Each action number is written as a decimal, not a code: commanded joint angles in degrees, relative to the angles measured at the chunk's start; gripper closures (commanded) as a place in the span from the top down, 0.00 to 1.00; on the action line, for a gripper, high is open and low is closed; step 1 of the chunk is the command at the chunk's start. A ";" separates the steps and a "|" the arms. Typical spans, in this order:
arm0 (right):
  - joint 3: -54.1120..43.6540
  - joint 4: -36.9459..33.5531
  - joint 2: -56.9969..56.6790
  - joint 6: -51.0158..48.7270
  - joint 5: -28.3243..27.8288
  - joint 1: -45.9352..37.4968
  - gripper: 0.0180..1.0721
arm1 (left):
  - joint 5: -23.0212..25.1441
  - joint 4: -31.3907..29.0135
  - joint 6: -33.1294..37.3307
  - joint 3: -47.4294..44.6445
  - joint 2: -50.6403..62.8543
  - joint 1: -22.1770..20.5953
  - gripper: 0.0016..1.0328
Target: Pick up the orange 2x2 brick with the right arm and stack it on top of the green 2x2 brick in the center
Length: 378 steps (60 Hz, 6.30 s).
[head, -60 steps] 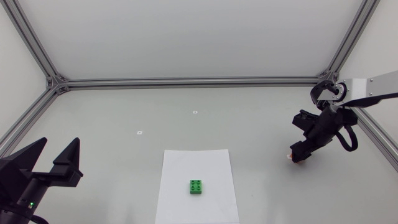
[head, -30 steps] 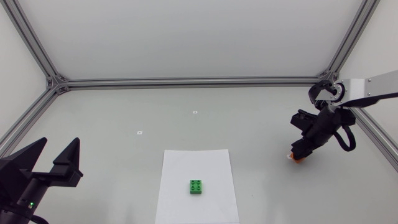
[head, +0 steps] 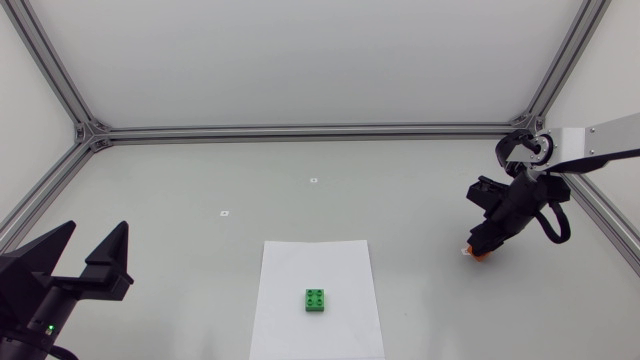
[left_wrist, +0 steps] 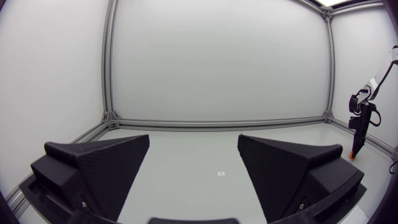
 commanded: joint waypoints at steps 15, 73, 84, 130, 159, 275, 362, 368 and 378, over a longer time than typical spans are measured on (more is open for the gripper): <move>-1.68 -5.49 -6.62 -1.57 -0.24 3.44 0.06 | 0.23 -0.78 0.75 -2.35 -0.45 0.14 0.96; -5.29 -7.07 -14.97 0.63 1.96 43.78 0.05 | 0.23 -0.87 0.75 -2.35 -0.45 0.14 0.96; -2.56 -5.93 -11.45 2.21 2.22 49.23 0.06 | 0.23 -0.78 0.75 -2.35 -0.45 0.22 0.96; 9.57 -4.69 0.15 4.85 3.89 61.36 0.05 | 0.23 -0.78 0.75 -2.35 -0.45 0.14 0.96; 11.32 -4.34 3.49 3.79 4.51 62.24 0.05 | 0.23 -0.78 0.75 -2.35 -0.45 0.22 0.96; 6.31 -4.69 10.70 1.07 3.63 61.97 0.05 | 0.23 -0.78 0.75 -2.35 -0.45 0.22 0.96; 14.05 -11.29 13.16 -0.16 -2.44 59.60 0.06 | 0.23 -0.87 0.75 -2.35 -0.45 0.22 0.96; 13.78 -11.55 12.63 0.02 -2.52 59.60 0.06 | 0.23 -0.78 0.75 -2.35 -0.45 0.22 0.96; 13.96 -11.64 12.10 0.10 -2.61 59.60 0.09 | 0.23 -0.78 0.75 -2.35 -0.45 0.14 0.96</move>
